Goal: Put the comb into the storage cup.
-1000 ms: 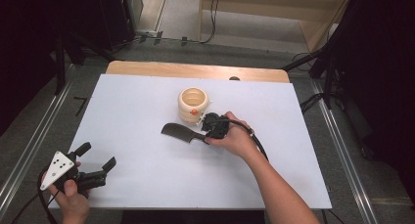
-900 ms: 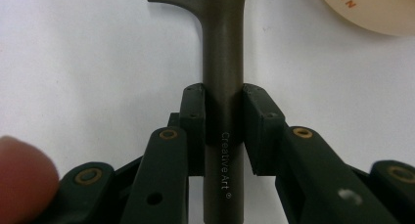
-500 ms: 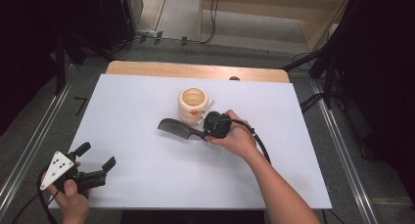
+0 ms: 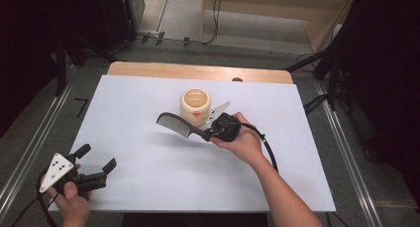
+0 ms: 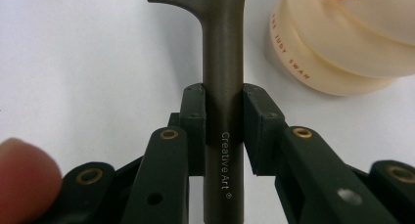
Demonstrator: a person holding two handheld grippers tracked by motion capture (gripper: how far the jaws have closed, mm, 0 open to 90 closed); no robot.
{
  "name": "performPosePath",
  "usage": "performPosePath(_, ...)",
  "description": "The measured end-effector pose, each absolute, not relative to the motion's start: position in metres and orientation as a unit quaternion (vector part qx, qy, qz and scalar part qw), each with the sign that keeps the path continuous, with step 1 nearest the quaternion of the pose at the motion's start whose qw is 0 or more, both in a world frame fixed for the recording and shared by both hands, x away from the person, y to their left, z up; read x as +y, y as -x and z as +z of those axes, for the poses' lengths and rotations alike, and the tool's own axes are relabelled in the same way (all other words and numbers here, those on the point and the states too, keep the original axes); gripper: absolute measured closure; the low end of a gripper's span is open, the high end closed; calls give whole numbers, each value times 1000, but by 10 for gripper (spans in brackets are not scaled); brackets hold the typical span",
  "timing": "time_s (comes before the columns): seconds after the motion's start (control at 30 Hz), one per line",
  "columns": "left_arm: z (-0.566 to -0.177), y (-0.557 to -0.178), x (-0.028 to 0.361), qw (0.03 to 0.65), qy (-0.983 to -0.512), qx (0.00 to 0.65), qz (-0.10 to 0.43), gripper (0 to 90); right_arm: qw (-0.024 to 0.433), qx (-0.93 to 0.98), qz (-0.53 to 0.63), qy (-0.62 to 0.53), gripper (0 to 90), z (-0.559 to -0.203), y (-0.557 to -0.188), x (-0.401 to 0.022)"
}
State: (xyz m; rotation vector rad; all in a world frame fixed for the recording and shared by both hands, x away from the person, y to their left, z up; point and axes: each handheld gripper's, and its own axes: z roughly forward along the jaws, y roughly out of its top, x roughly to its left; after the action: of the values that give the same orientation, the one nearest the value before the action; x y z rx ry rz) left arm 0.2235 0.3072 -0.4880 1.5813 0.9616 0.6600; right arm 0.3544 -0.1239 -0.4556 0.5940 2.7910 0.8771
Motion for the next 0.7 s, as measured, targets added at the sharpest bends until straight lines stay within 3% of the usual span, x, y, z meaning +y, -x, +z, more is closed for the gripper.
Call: performPosePath(0.7, -469, -226, 281, 570, -684, 382, 247, 0, 112, 882, 397, -226, 707, -459, -328, -164)
